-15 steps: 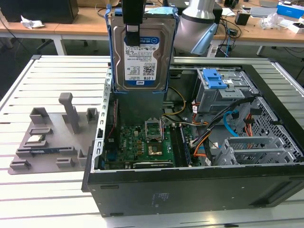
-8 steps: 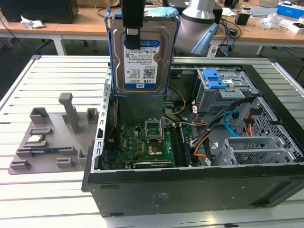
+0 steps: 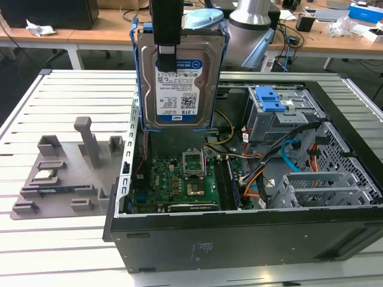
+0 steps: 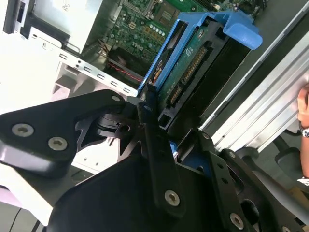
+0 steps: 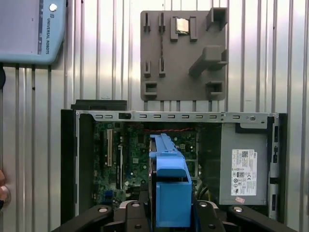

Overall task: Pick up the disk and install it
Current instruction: 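Pick up the disk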

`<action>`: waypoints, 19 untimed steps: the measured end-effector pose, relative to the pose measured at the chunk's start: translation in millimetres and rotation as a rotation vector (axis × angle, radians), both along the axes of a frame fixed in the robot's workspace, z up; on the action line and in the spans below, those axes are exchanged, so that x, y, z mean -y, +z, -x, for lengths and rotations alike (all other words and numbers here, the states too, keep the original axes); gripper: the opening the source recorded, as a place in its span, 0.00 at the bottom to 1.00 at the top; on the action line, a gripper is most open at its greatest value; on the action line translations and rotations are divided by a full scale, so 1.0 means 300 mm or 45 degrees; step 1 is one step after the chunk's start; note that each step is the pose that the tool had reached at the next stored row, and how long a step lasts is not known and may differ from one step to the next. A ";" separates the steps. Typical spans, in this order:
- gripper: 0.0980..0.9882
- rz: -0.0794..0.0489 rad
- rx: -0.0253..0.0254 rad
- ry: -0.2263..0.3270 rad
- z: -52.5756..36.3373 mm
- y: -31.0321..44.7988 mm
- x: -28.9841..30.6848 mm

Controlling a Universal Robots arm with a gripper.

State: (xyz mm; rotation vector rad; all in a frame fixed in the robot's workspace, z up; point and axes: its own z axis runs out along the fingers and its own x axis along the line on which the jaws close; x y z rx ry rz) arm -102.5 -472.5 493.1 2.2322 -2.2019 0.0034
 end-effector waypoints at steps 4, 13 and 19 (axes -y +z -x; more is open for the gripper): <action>0.30 0.000 0.0001 0.000 0.000 -0.002 0.057; 0.30 0.000 0.0000 0.000 0.000 -0.007 0.117; 0.30 0.000 0.0001 0.000 0.000 -0.009 0.167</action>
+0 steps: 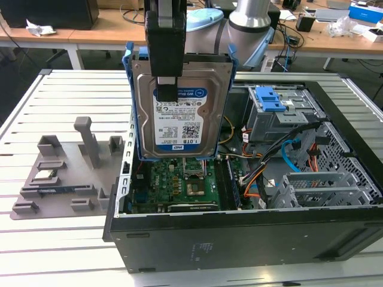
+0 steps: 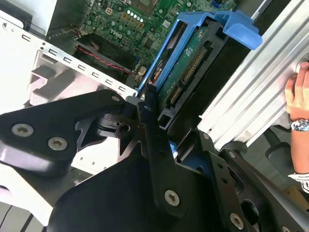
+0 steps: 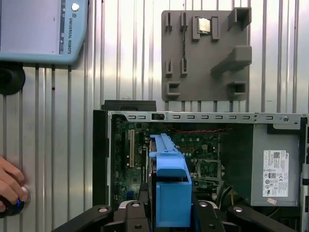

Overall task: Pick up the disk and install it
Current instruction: 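Pick up the disk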

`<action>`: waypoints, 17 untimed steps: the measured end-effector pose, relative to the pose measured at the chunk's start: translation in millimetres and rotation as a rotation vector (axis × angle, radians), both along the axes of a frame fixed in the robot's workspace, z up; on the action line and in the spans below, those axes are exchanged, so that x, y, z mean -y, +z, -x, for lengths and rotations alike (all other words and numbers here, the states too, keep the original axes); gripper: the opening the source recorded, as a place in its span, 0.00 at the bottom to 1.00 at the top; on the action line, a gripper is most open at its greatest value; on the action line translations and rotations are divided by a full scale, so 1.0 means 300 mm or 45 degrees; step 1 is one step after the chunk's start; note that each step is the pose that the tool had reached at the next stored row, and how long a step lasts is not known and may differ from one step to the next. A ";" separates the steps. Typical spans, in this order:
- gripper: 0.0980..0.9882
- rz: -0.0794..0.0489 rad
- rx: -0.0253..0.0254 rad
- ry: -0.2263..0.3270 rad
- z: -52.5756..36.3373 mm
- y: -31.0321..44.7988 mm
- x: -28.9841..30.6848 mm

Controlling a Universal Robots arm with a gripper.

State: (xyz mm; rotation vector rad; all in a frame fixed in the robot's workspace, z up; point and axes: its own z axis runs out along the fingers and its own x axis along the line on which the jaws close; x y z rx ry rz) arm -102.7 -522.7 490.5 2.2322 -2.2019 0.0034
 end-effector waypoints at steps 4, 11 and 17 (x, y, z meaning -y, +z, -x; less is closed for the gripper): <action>0.30 0.000 0.0000 0.000 0.000 0.000 0.001; 0.30 0.001 -0.0001 0.000 -0.044 0.000 0.001; 0.30 0.001 0.0000 0.000 -0.113 0.000 0.002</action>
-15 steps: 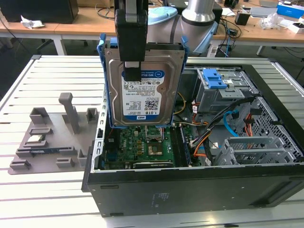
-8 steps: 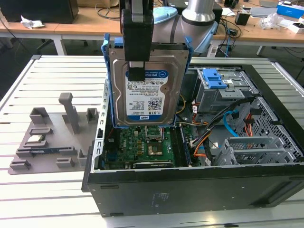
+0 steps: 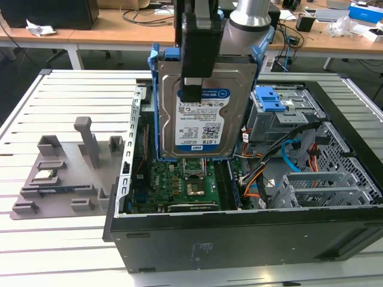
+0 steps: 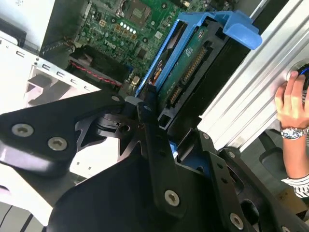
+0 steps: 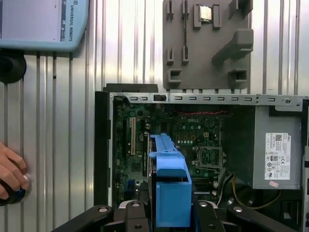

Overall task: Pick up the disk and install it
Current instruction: 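Pick up the disk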

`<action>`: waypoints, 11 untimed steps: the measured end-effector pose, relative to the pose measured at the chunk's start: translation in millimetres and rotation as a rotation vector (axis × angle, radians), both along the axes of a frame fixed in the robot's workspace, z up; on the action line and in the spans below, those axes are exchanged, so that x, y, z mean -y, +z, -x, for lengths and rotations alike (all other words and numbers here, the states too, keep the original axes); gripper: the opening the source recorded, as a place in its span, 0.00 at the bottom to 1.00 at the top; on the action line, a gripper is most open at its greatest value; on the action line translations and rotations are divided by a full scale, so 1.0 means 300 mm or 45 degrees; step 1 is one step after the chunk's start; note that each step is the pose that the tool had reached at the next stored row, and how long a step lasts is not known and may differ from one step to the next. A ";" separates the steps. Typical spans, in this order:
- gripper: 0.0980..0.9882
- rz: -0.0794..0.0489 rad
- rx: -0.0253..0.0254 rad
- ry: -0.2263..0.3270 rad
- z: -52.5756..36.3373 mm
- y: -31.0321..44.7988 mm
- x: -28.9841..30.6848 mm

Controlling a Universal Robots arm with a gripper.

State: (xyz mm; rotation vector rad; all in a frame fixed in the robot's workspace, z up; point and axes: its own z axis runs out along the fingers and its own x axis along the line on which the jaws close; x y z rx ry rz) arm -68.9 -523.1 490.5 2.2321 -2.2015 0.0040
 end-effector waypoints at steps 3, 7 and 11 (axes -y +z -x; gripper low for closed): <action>0.30 0.000 -0.0001 0.000 -0.083 0.000 0.000; 0.30 0.000 -0.0001 0.000 -0.129 0.000 0.000; 0.30 0.000 -0.0001 0.000 -0.168 0.000 0.000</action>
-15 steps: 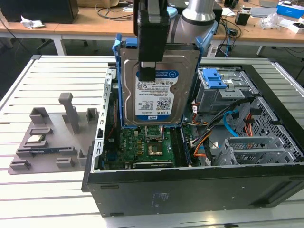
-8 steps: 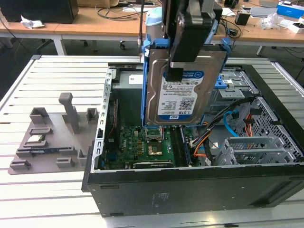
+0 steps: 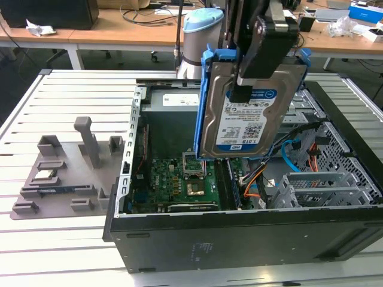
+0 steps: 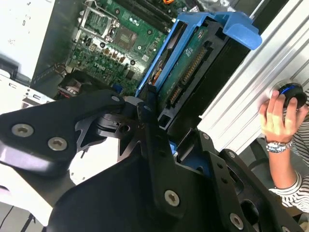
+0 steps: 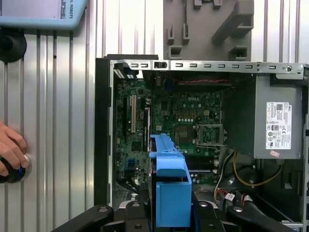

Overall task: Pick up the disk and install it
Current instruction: 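Pick up the disk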

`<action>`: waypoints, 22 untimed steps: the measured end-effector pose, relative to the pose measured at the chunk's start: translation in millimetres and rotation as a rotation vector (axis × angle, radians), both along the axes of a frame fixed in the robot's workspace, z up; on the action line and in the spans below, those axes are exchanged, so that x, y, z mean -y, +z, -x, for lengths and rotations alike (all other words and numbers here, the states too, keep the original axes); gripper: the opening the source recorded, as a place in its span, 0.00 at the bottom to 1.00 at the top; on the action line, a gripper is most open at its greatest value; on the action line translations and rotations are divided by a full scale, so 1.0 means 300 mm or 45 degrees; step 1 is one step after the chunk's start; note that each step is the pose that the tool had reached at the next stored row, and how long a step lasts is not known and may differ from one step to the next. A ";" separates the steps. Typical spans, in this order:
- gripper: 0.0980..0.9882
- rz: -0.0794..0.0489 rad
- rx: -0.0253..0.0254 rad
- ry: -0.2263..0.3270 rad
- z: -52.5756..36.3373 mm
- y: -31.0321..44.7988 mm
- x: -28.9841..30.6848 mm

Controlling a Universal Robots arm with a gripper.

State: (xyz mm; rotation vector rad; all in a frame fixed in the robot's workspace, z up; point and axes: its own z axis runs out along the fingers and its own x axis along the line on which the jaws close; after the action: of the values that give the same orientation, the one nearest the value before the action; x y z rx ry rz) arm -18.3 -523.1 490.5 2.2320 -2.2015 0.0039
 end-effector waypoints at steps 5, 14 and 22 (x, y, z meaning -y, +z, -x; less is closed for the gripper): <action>0.30 0.000 0.0000 0.000 -0.062 0.000 0.000; 0.30 0.000 0.0000 0.000 -0.211 0.000 0.000; 0.30 0.000 -0.0002 0.000 -0.334 0.000 0.000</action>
State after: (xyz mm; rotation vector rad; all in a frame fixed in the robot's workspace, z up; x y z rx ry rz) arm 82.0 -523.1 490.5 2.2318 -2.2016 0.0037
